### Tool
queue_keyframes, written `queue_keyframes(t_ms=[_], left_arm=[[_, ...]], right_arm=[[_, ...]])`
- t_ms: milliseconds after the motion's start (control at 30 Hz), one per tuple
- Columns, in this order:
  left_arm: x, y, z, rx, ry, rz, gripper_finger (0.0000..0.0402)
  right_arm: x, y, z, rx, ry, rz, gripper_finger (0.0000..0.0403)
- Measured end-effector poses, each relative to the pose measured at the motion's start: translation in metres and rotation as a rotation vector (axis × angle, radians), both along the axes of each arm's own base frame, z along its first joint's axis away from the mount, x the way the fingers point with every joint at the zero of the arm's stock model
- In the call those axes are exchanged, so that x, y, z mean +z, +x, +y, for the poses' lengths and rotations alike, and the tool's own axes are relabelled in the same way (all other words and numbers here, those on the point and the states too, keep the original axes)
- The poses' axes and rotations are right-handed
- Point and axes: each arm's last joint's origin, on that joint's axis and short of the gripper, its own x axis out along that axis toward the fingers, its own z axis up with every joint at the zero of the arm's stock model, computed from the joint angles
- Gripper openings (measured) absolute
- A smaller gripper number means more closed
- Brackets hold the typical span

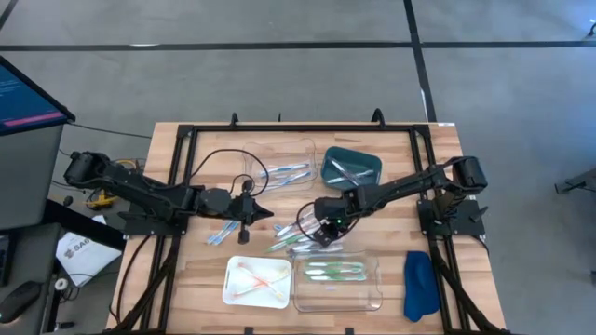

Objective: Pick & Place Toothbrushes
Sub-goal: Put the purple toothbrush into the green bin

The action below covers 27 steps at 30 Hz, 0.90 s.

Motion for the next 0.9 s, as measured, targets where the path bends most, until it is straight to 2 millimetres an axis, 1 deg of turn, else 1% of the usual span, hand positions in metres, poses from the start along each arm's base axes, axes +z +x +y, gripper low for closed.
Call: queue_keyframes(t_ms=[233, 600, 900], left_arm=[[0.0027, 0.0009, -0.0011, -0.028, -0.02, -0.036, 0.0001], [0.0045, 0.0015, -0.0014, -0.032, -0.028, -0.054, 0.0001], [0.0045, 0.0015, -0.0014, -0.032, -0.028, -0.054, 0.0001]], right_arm=[[-0.0004, -0.0001, -0.0053, -0.023, -0.034, 0.004, 0.0126], [-0.0029, -0.0022, -0.0023, -0.017, -0.03, 0.014, 0.0125], [-0.0036, -0.0034, 0.0014, -0.033, 0.033, 0.031, 0.0124]])
